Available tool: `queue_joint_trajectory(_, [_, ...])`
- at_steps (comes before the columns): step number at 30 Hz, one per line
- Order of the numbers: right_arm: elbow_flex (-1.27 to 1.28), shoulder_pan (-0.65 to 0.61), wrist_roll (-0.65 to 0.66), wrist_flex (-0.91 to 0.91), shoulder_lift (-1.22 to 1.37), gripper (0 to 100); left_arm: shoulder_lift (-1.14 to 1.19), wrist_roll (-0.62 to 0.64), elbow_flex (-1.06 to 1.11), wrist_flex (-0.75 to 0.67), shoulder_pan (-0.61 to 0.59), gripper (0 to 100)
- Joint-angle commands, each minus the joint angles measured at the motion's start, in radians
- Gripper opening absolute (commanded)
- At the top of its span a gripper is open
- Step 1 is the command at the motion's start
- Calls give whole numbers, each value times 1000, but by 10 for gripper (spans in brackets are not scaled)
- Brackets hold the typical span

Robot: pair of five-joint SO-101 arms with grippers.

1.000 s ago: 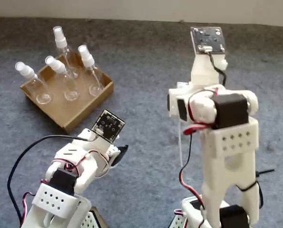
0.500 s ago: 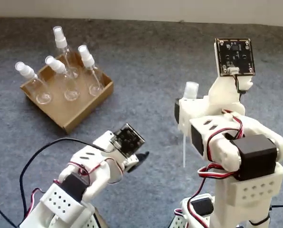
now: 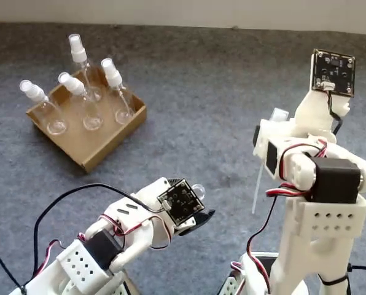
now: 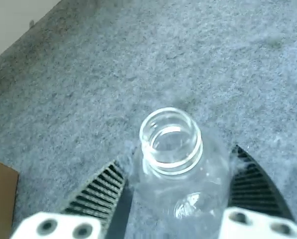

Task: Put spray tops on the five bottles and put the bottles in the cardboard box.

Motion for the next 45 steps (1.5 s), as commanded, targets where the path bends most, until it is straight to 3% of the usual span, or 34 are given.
queue_joint_trajectory(1, [41, 18, 11, -85, -77, 5, -5, -11, -91, -26, 12, 203])
queue_joint_trajectory(16, [578, 13, 2, -470, -466, 5, -4, -3, -71, -29, 16, 203])
queue_joint_trajectory(20, [667, -65, -77, -547, -526, 6, -7, -5, 4, -126, 10, 203])
queue_joint_trajectory(26, [696, -176, -124, -622, -607, 7, -15, -8, 45, -144, 1, 203])
queue_joint_trajectory(34, [694, -200, -126, -639, -668, 7, -5, -3, 44, -141, -70, 203])
queue_joint_trajectory(41, [687, -335, -126, -647, -723, 7, -4, -2, -61, 14, -65, 203])
queue_joint_trajectory(45, [696, -367, -126, -716, -760, 7, -4, -2, -71, 29, -62, 203])
